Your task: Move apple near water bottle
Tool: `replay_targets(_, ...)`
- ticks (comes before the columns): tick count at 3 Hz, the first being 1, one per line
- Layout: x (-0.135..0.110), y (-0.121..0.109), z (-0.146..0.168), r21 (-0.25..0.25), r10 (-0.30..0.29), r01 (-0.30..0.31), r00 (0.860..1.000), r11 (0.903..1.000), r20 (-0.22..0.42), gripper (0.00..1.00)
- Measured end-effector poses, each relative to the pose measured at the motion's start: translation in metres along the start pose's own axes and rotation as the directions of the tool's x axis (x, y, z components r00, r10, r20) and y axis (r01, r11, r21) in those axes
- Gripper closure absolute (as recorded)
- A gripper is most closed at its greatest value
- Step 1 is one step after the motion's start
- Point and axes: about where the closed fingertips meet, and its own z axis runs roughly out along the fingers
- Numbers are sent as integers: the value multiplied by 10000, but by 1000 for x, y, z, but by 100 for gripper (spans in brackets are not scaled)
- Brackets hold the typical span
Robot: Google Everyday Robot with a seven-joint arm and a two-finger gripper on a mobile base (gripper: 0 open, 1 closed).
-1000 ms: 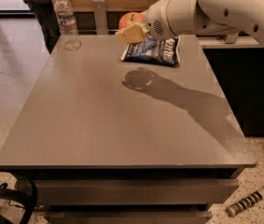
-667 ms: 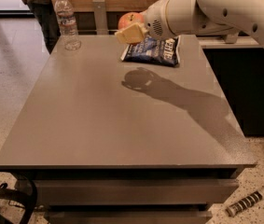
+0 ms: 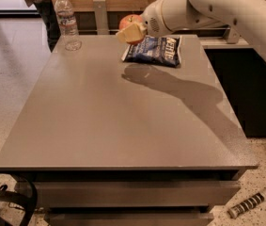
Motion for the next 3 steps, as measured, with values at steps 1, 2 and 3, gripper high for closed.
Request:
replay_targets(1, 1, -32, 51, -68, 382, -386, 9977, 9992, -555, 100)
replay_targets(2, 12, -50, 93, -125, 841, -850, 9944, 9963, -644, 100)
replay_targets(3, 11, -51, 127, -136, 1142, -1147, 9930, 9933, -285, 100)
